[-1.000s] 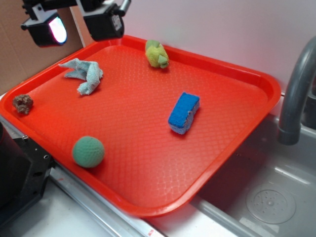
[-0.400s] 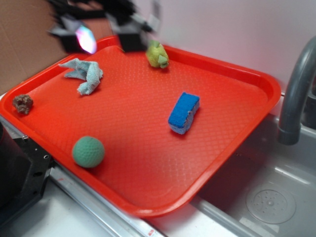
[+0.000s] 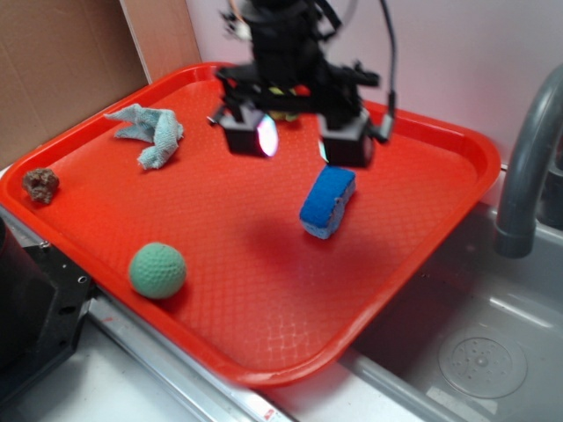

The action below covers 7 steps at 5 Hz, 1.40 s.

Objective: Grab the blue sponge.

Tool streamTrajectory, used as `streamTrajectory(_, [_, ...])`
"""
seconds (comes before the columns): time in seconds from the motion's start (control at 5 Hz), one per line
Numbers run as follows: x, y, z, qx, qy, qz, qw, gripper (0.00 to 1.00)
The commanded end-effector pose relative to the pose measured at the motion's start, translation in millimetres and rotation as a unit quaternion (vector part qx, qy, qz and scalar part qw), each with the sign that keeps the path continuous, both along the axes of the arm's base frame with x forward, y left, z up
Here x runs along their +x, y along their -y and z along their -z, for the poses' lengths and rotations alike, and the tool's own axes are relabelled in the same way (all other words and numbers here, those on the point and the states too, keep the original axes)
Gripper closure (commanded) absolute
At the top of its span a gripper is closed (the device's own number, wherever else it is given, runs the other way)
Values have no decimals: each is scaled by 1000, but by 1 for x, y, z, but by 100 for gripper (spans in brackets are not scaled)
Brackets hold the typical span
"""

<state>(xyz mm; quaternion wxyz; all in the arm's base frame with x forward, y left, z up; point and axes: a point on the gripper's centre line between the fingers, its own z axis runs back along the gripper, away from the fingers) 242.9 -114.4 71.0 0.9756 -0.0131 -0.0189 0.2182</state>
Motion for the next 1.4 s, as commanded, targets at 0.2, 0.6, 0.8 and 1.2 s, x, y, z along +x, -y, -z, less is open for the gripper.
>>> streamTrajectory(0.2, [37, 8, 40, -18, -31, 3, 999, 21])
streamTrajectory(0.6, [25, 8, 3, 24, -5, -1, 1000, 100])
streamTrajectory(0.8, [-2, 4, -47, 32, 38, 11, 999, 100])
streamTrajectory(1.2, [-46, -5, -103, -22, 88, 80, 993, 100])
